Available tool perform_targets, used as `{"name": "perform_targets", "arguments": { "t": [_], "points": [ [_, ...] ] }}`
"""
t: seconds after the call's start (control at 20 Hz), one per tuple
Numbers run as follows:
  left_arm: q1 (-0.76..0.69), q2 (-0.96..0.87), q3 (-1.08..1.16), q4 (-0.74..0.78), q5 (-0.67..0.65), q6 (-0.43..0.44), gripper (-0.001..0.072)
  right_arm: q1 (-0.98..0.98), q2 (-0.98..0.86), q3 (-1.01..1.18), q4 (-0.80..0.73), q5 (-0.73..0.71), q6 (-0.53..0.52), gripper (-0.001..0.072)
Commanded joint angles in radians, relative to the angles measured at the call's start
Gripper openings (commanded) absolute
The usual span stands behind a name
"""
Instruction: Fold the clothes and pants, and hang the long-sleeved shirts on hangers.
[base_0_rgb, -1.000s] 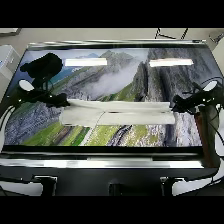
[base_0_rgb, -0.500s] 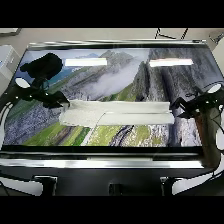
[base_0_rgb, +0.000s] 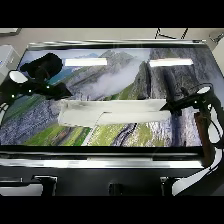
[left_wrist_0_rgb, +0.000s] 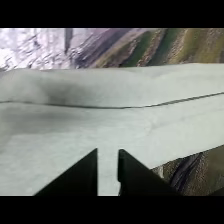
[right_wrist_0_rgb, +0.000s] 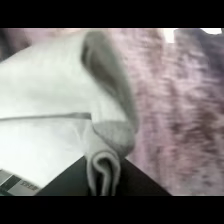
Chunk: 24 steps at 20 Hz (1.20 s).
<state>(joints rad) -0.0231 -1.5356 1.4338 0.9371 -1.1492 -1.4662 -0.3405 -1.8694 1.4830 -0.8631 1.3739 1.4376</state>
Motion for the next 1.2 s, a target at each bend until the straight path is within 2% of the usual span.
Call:
{"name": "perform_targets", "arguments": {
  "t": [0.0, 0.15, 0.25, 0.4, 0.65, 0.85, 0.95, 1.0, 1.05, 1.15],
  "points": [
    [-0.166, -0.021, 0.0, -0.031, 0.19, -0.003, 0.0026, 0.019, 0.089, 0.022, 0.127, 0.028, -0.036, 0.0046],
    [-0.347, -0.126, 0.001, -0.034, 0.338, -0.14, 0.0026, 0.068, 0.233, 0.022, 0.13, 0.076, -0.014, 0.0046],
    [-0.414, -0.199, 0.001, -0.073, 0.357, -0.203, 0.0026, 0.105, 0.338, 0.022, 0.13, 0.096, 0.02, 0.0047],
    [-0.465, -0.274, 0.001, -0.201, 0.378, -0.203, 0.0025, 0.149, 0.484, 0.022, 0.13, 0.105, 0.054, 0.0047],
    [-0.611, -0.386, 0.001, -0.536, 0.52, -0.201, 0.0024, 0.229, 0.636, 0.022, 0.13, 0.111, 0.112, 0.0048],
    [-0.779, -0.435, 0.025, -0.801, 0.774, -0.199, 0.0024, 0.28, 0.67, 0.021, 0.136, 0.097, 0.146, 0.0048],
    [-0.807, -0.446, 0.058, -0.813, 0.847, -0.195, 0.0023, 0.292, 0.651, 0.022, 0.131, 0.05, 0.153, 0.0048],
    [-0.79, -0.443, 0.058, -0.806, 0.845, -0.164, 0.0021, 0.303, 0.629, 0.022, 0.134, 0.03, 0.152, 0.0048],
    [-0.75, -0.434, 0.058, -0.752, 0.798, -0.125, 0.0019, 0.321, 0.603, 0.022, 0.147, 0.011, 0.15, 0.0048],
    [-0.621, -0.381, 0.038, -0.512, 0.66, -0.159, 0.0017, 0.388, 0.533, 0.022, 0.199, -0.048, 0.124, 0.0048]
  ]
}}
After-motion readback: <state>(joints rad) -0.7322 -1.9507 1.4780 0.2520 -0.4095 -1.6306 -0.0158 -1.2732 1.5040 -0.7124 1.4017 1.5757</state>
